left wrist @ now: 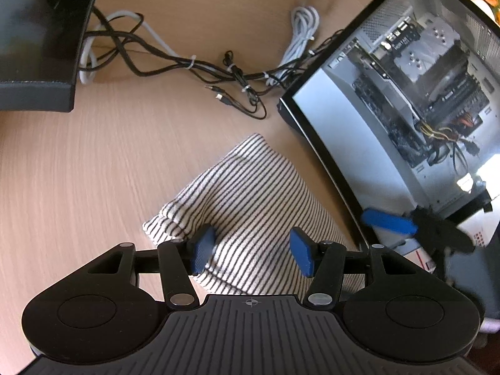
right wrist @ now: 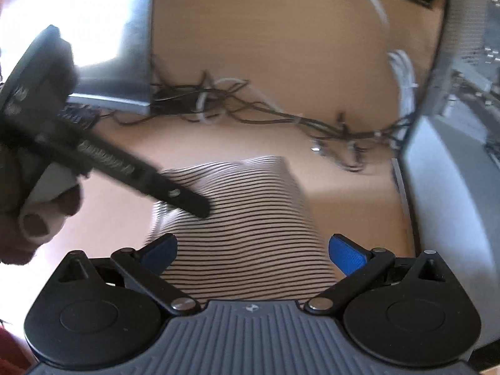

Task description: Fold clothes

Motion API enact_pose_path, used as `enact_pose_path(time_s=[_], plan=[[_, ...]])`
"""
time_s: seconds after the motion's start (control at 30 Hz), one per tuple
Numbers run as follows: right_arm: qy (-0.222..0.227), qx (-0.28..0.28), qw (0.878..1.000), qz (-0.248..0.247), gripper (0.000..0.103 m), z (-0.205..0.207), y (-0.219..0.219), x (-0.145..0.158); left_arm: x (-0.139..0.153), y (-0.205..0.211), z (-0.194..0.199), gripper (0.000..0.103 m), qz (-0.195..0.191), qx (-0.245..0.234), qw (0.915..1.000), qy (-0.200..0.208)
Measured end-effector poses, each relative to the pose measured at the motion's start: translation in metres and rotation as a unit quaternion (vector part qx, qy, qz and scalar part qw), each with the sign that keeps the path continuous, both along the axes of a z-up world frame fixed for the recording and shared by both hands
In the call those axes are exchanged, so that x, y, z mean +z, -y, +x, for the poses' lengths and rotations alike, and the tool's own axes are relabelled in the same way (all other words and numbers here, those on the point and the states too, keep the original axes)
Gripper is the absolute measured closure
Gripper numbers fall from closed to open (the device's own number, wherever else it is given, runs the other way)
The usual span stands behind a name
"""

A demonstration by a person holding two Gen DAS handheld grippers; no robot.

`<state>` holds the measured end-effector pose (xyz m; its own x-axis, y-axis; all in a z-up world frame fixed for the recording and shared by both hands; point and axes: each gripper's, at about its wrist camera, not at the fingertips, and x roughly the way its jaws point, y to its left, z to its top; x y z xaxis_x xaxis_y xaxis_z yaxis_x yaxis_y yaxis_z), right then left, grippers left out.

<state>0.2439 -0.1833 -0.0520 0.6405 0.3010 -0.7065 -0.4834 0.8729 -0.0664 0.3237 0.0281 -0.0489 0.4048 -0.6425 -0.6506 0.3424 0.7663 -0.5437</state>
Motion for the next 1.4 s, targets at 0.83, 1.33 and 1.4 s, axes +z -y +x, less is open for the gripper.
enact_pose_path(time_s=[0.83,1.33,1.4], plan=[[0.012,-0.062,0.998,-0.031,0.000,0.060,0.024,0.000,-0.001,0.003,-0.003,0.037,-0.001,0.019,0.9998,0.007],[0.046,-0.071,0.996,-0.039,0.000,0.098,-0.007,-0.023,0.000,0.007,-0.004,0.034,0.010,0.023,0.9996,0.010],[0.040,-0.078,0.996,-0.027,0.000,0.097,-0.004,-0.021,0.000,0.009,-0.006,0.031,0.016,0.018,0.9996,0.017]])
